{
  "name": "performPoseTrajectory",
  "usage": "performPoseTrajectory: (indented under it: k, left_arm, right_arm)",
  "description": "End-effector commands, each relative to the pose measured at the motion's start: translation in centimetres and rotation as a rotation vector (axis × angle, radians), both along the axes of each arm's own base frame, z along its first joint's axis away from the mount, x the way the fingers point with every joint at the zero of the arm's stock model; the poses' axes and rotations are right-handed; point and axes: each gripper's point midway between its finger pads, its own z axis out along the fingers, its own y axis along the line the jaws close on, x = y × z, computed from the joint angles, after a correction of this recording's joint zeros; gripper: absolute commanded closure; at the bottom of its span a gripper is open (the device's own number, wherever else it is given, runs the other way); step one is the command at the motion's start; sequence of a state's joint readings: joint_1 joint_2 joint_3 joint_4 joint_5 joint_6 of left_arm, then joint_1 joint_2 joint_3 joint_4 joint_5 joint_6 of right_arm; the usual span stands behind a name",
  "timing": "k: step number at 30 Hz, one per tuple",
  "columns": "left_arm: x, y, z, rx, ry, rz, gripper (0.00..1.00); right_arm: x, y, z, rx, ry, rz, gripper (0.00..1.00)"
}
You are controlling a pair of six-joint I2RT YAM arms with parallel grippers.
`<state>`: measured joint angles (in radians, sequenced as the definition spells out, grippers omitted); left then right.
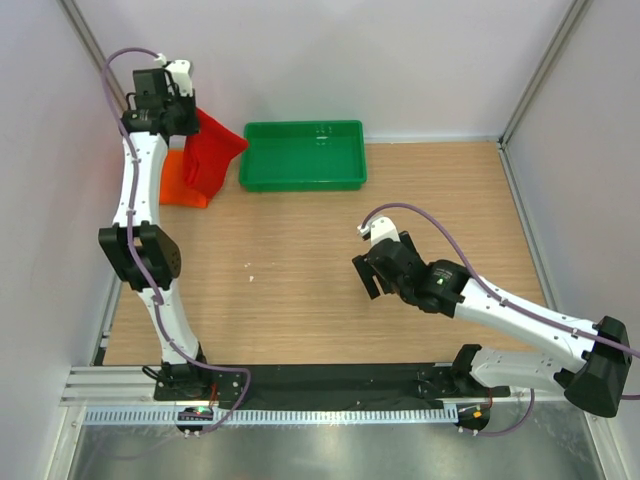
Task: Fold and stack the t-shirts
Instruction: Neatly place the folded tshirt to the corner
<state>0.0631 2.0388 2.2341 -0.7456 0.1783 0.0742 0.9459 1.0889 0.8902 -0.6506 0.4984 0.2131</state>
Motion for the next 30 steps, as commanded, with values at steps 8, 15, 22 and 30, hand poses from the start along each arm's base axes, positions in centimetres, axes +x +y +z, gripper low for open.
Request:
performPoseTrajectory:
  k: [8, 15, 22, 30]
  left_arm:
    - [0.8, 0.5, 1.6, -0.056, -0.075, -0.021, 1.00]
    - [-0.5, -0.3, 4.3, -0.144, -0.123, 0.010, 1.00]
    - [-2.2, -0.4, 4.3, -0.152, -0.113, 0.027, 1.00]
    - [-2.9, -0.6, 4.4, -0.162, -0.114, 0.025, 1.00]
  right_arm:
    - [1.0, 0.6, 1.1, 0.058, -0.032, -0.006, 0.16]
    - [1.3, 1.1, 1.3, 0.063, -0.035, 0.005, 0.16]
    - [1.2, 1.3, 1.4, 0.079, -0.030, 0.015, 0.17]
    - [1.1, 1.5, 1.2, 0.080, -0.020, 0.023, 0.17]
